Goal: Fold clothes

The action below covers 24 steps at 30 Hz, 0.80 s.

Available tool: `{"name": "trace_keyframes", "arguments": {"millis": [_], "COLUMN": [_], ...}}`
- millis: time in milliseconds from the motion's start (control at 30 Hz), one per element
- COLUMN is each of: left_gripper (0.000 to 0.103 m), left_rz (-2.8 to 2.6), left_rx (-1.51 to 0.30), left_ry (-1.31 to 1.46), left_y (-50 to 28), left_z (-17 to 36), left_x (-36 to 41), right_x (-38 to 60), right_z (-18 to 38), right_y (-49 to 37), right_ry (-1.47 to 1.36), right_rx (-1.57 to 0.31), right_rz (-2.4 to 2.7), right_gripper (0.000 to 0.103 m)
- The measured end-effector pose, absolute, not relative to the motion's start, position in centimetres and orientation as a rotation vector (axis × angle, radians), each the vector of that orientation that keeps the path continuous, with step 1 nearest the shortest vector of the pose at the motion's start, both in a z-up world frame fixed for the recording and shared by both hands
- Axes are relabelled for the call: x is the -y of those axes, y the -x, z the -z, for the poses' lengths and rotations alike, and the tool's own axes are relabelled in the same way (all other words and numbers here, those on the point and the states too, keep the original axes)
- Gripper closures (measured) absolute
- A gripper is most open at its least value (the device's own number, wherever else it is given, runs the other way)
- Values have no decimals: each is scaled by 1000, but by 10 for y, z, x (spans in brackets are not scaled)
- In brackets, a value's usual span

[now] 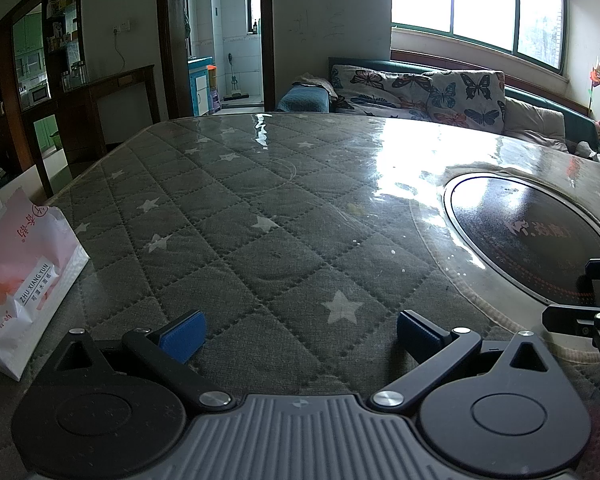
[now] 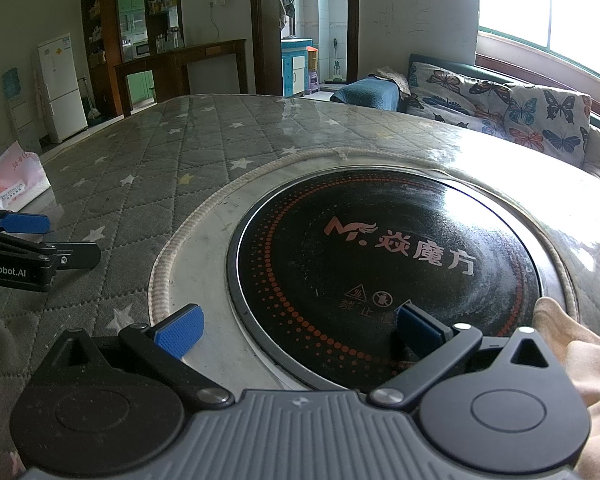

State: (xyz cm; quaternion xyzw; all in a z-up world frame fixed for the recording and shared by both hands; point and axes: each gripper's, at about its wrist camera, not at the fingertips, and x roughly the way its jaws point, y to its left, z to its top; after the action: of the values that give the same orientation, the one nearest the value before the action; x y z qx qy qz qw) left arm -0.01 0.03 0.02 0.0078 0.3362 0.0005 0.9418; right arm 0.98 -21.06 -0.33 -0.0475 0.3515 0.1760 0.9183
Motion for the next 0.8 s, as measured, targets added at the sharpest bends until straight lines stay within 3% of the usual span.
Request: {"name": "trace_keyframes", "arguments": {"millis": [800], "left_gripper": [0], "left_rz": [-19], "left_rx": [-691], "left_ry": [-28], "left_y": [2], "left_z": [-2], "left_x": [0], "right_x": [210], "right_z": [4], "right_y": [-12], "right_ry": [102], "right_rx": [-725], "right_rz": [-361], "right_gripper": [0]}}
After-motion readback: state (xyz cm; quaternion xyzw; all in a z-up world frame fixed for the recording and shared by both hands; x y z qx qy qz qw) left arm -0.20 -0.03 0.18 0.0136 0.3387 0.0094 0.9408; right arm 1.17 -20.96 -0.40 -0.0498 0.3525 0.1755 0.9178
